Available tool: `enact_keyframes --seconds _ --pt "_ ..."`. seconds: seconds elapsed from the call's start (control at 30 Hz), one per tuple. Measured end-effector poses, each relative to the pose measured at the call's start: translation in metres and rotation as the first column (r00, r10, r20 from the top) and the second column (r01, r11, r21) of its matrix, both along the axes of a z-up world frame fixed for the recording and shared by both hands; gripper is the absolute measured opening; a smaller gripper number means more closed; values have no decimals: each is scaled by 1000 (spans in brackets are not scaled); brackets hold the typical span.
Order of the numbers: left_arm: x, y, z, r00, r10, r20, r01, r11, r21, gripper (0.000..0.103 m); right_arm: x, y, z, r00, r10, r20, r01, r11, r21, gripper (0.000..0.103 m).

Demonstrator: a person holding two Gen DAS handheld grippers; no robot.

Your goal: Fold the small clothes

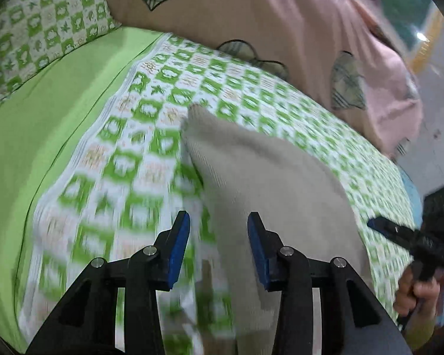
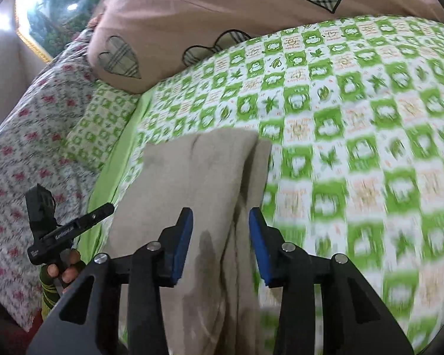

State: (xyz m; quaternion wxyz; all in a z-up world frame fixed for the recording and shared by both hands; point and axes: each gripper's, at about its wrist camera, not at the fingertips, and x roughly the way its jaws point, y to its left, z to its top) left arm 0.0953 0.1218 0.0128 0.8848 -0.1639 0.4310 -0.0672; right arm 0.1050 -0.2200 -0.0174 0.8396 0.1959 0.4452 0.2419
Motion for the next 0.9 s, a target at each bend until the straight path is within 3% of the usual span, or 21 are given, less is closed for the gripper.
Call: enact_keyframes --seconds 0.13,0.3,0.53,0.7,0.77,0.8,0.87,0.9 --pt "-65 -7 -2 999 -33 7 33 999 -11 43 -49 -5 -2 1000 22 5 -22 1000 12 42" --pt "-130 -24 -14 997 -75 18 75 997 3 54 -90 -5 -17 999 44 -25 -44 999 13 43" --pt "-136 -48 -34 995 -101 -10 101 993 60 54 -100 9 -25 997 74 -28 -73 997 8 44" --pt "-128 -60 -43 995 -96 -34 100 985 143 53 -98 23 -28 995 94 -22 -94 996 -2 44" --pt "-126 -57 -47 996 -78 -53 83 992 97 53 -97 29 -33 994 109 -32 -109 994 -10 44" --pt "-125 -57 -46 996 -76 -49 80 994 77 53 -96 31 -36 993 109 -41 -109 994 -17 42" --pt "-125 -61 -42 997 -77 -30 80 993 84 53 -95 33 -36 993 106 -47 -107 994 -18 17" --pt "-124 -65 -40 997 -76 -24 78 992 102 53 -93 32 -34 993 106 -46 -106 994 -4 11"
